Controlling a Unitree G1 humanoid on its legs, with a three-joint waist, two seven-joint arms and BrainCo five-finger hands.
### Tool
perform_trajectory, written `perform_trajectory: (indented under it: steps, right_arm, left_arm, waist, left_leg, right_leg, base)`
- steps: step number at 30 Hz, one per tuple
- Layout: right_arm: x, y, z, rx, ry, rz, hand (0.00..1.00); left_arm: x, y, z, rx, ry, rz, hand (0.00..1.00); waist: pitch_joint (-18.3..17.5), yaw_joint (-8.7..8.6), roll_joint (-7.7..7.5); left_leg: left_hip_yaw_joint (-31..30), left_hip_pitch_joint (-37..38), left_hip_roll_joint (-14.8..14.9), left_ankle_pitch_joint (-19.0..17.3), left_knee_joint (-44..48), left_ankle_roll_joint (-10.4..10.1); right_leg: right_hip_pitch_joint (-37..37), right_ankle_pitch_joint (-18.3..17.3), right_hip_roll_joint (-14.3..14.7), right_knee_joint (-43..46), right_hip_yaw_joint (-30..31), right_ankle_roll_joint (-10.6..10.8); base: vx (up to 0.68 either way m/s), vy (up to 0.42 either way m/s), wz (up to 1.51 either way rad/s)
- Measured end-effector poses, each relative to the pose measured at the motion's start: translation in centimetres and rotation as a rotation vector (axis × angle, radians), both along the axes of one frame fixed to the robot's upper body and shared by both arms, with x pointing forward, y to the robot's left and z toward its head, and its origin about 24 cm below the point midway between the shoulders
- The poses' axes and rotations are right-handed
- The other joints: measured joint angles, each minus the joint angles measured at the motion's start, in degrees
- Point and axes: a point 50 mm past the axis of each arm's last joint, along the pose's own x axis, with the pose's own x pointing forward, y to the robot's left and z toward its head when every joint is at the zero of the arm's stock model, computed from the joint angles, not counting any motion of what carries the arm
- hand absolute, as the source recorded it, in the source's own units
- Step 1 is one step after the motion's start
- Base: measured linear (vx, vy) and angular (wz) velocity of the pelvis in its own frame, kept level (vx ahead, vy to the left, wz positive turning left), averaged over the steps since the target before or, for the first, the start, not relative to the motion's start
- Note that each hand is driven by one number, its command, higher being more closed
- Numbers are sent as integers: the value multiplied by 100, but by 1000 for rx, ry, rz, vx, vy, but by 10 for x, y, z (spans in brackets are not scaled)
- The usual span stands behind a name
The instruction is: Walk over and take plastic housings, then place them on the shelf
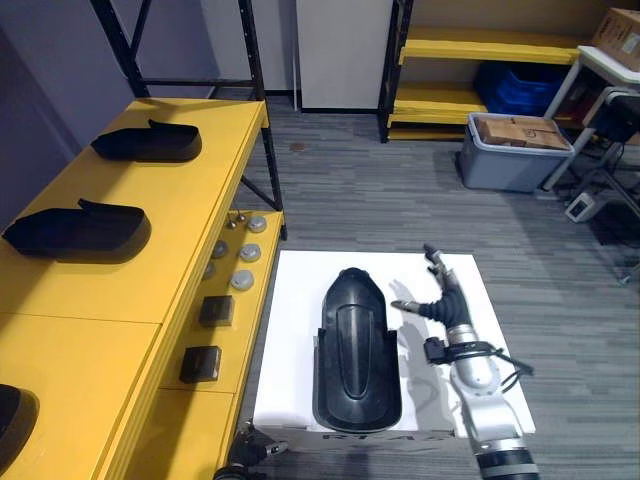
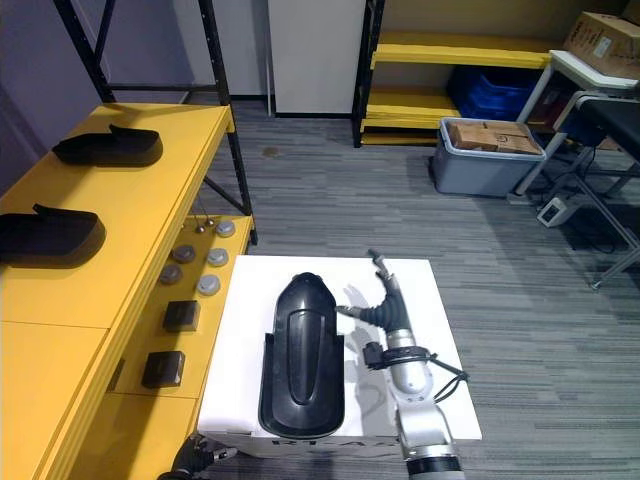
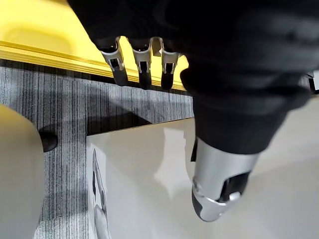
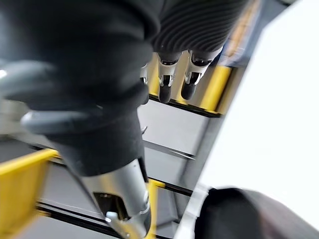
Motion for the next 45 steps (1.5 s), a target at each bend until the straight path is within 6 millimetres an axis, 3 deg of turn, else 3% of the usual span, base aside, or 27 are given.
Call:
perform_trajectory:
  steps: [7,15,16,21,32,40,45]
  right_arm:
    - [-2,12,-22,-123,109,-43,0]
    - [-8,13,-43,-255,222,-37,0]
    - [-8,13,-43,-278,227,-38,100]
    - [-7,8,-43,-339,238,-71,100]
    - [-4,-5,-40,-273,235,-122,100]
    - [-6,2,-43,-223,248,-88,100]
    - [-4,4,-20,-218,142,-94,100]
  left_arm:
    - [2,-2,0,19,3,3,0]
    - [4,-2,-1,25,9,0,0]
    - [5,-2,-1,25,11,0,0]
    - [5,-1,-1,26,24,-3,0]
    - [5,0,-1,27,24,-16,0]
    - [6,0,-1,29,22,-16,0]
    - [13,3,14,19,-80,41,0]
  waist:
    - [78,7,44]
    - [171,-4,55]
    - [172,0,54]
    - [171,-4,34]
    - [154,1,-19]
    - [154,5,-20]
    - [151,20,-21]
  left_leg:
    - [-55,46,-7,225,-197,-3]
    - [-210,97,-78,585,-635,77]
    - [-214,95,-86,616,-680,94]
    - [-215,101,-141,658,-714,140]
    - [-234,129,-170,658,-713,141]
    - [-203,146,-168,655,-713,136]
    - [-212,80,-169,653,-711,134]
  right_leg:
    - [-11,63,3,-11,-35,-15]
    - [-40,243,-34,-171,-180,49]
    - [-48,280,-40,-200,-184,74]
    - [-41,315,-86,-237,-182,99]
    - [92,339,-89,-408,-242,120]
    - [84,354,-95,-389,-189,143]
    - [7,361,-102,-382,-180,154]
  base:
    - [-70,-4,5]
    - [-109,18,9]
    - [-81,44,3]
    - [-52,31,0]
    - [2,-1,2]
    - [-37,-7,-3]
    - [-38,-6,-1]
